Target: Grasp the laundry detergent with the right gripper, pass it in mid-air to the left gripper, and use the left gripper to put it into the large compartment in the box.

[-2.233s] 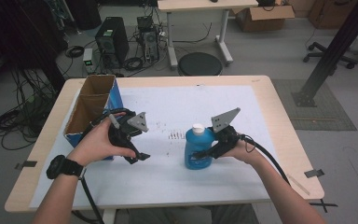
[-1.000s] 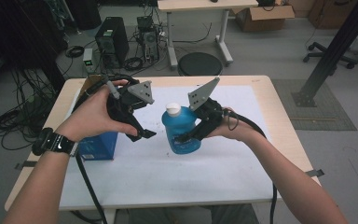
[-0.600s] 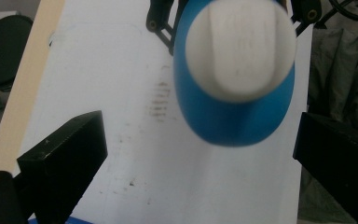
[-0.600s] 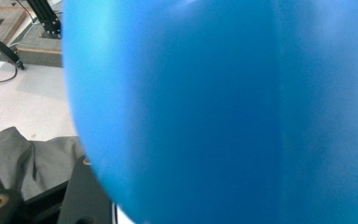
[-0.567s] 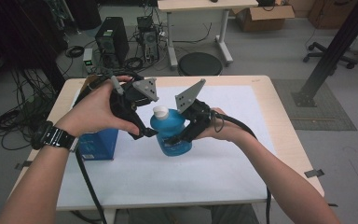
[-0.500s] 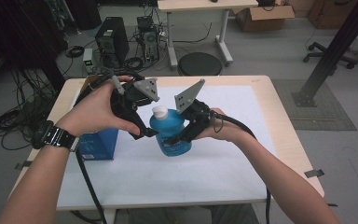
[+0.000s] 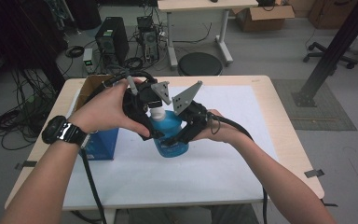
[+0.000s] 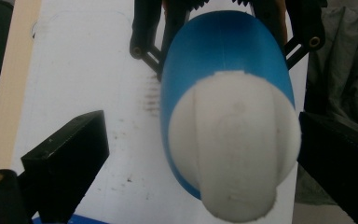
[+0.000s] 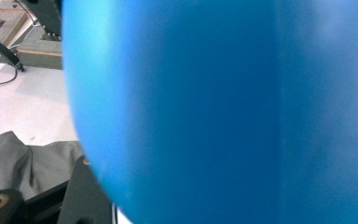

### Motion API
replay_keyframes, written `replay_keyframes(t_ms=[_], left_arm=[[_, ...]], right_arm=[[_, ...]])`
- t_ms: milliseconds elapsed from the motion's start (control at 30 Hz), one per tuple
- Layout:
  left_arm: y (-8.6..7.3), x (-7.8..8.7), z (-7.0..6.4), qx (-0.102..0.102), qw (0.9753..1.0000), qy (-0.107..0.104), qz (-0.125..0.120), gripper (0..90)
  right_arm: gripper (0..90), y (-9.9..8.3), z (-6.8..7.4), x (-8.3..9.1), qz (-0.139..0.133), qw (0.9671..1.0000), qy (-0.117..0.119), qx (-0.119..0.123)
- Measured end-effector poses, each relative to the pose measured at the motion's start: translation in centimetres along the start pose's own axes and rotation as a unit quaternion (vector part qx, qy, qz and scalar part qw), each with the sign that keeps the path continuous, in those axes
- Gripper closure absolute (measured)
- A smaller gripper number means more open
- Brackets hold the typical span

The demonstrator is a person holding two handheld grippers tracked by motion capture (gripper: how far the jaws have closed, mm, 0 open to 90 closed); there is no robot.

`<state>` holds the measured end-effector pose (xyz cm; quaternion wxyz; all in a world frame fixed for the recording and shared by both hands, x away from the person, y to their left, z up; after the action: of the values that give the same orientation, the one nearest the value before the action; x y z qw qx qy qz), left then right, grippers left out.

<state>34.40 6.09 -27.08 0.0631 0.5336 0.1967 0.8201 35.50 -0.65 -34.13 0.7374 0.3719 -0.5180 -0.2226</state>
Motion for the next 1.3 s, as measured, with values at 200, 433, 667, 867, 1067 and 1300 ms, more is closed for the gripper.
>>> replay_keyframes(t_ms=[200,433,667,867,1067,1300], left_arm=[[0.31,-0.15,-0.08,-0.006,0.9999,-0.003,0.011,8.8],[0.53,-0.31,-0.25,-0.011,0.9996,-0.009,0.023,12.3],[0.69,-0.37,-0.31,-0.013,0.9995,-0.011,0.025,16.8],[0.77,-0.45,-0.30,-0.010,0.9994,-0.015,0.029,20.8],[0.82,-0.51,-0.36,-0.010,0.9992,-0.017,0.034,23.5],[0.97,-0.53,-0.46,-0.011,0.9990,-0.021,0.038,27.6]], right_arm=[[42.9,-0.07,0.03,0.01,0.000,1.0000,-0.002,0.001],[42.8,-0.03,0.04,0.12,-0.003,1.0000,-0.005,0.001],[42.9,-0.22,-0.06,0.06,-0.007,1.0000,-0.007,0.001],[42.8,-0.43,-0.10,-0.07,-0.008,0.9999,-0.007,0.000],[42.8,-0.42,-0.08,-0.03,-0.011,0.9999,-0.009,0.000],[42.8,-0.51,-0.06,-0.04,-0.015,0.9998,-0.009,-0.001]])
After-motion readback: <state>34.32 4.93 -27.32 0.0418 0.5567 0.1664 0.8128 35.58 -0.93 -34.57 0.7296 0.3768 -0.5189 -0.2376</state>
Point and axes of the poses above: each handheld gripper's, and its own axes: x roughly backward along the jaws, y roughly out of its top, z roughly to its left, the point moved 8 cm from there along -x, roughly forward along the jaws, and after that the axes turned 13 degrees about y, right-handed, at the moved point
